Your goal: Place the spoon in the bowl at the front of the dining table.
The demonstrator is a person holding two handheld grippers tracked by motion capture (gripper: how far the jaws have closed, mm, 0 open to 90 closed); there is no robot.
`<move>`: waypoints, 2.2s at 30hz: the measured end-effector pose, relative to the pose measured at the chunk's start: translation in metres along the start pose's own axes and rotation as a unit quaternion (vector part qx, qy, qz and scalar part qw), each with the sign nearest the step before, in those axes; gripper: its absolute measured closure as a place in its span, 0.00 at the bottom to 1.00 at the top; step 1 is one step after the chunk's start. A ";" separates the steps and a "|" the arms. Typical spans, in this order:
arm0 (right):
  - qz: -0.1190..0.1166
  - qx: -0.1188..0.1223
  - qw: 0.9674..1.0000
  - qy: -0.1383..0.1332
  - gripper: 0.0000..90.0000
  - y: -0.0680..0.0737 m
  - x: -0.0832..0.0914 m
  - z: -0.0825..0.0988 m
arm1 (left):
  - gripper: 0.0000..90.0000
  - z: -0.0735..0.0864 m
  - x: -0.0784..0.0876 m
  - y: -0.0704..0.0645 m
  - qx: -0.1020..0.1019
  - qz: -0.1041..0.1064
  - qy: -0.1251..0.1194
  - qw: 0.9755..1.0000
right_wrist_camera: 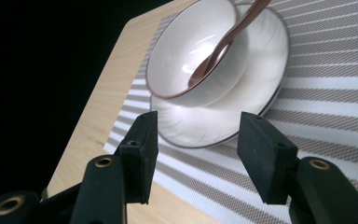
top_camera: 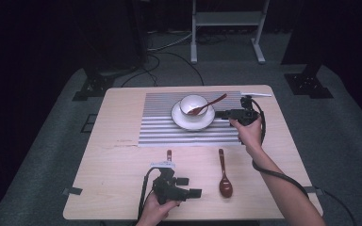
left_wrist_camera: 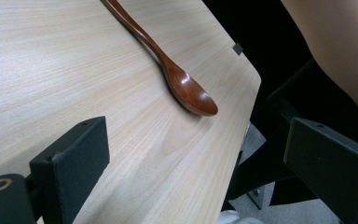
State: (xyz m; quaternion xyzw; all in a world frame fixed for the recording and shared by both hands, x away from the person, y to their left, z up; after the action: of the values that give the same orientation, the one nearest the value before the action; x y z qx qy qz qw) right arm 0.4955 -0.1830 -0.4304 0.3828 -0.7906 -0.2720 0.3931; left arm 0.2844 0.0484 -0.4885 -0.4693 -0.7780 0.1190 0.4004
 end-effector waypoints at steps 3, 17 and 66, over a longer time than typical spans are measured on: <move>-0.006 0.009 1.000 0.011 0.51 0.004 0.000 0.006 | 0.06 -0.001 0.001 0.001 0.002 -0.002 -0.002 1.000; -0.021 0.026 0.998 0.059 0.46 0.012 0.000 0.039 | 0.06 -0.001 0.004 0.004 0.004 -0.006 -0.006 1.000; -0.033 0.068 0.990 0.119 0.40 0.017 0.029 0.117 | 0.06 -0.002 0.006 0.008 0.005 -0.015 -0.009 1.000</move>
State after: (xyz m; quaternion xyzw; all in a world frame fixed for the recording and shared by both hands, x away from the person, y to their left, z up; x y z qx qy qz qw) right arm 0.3805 -0.1824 -0.4697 0.4640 -0.7416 -0.1826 0.4487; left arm 0.2900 0.0575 -0.4884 -0.4543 -0.7883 0.1209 0.3970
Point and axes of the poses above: each handheld gripper's, and its own axes: x roughly backward along the jaws, z roughly out of its underside, y roughly to its left, the point moved 5 cm from there along -x, roughly forward along the jaws, and after that the axes turned 8 degrees about -z, right-handed, at the moved point
